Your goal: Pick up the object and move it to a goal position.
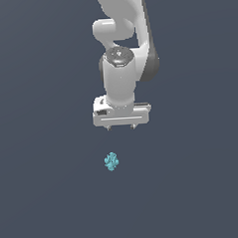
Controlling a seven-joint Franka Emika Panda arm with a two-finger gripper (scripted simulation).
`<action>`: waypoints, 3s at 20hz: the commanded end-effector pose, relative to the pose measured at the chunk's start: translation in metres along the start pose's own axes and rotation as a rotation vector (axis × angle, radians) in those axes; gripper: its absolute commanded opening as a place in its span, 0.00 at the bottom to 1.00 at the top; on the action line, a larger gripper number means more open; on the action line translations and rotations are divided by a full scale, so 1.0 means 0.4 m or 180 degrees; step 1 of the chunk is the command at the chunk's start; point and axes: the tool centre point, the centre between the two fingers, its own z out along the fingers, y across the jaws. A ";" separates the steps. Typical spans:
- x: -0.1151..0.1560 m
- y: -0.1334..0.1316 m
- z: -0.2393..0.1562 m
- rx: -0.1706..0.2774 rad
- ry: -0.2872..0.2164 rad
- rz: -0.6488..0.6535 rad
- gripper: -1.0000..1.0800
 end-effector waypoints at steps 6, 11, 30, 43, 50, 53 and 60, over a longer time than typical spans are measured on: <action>-0.002 -0.005 -0.004 0.0020 0.0006 0.0075 0.96; -0.007 -0.011 -0.011 0.0035 0.0011 0.0120 0.96; 0.119 0.062 0.109 0.0033 -0.0044 0.0413 0.96; 0.194 0.124 0.220 0.0023 -0.0085 0.0634 0.96; 0.195 0.127 0.230 0.0022 -0.0089 0.0643 0.96; 0.195 0.127 0.252 0.0022 -0.0089 0.0643 0.96; 0.191 0.126 0.341 0.0022 -0.0088 0.0647 0.96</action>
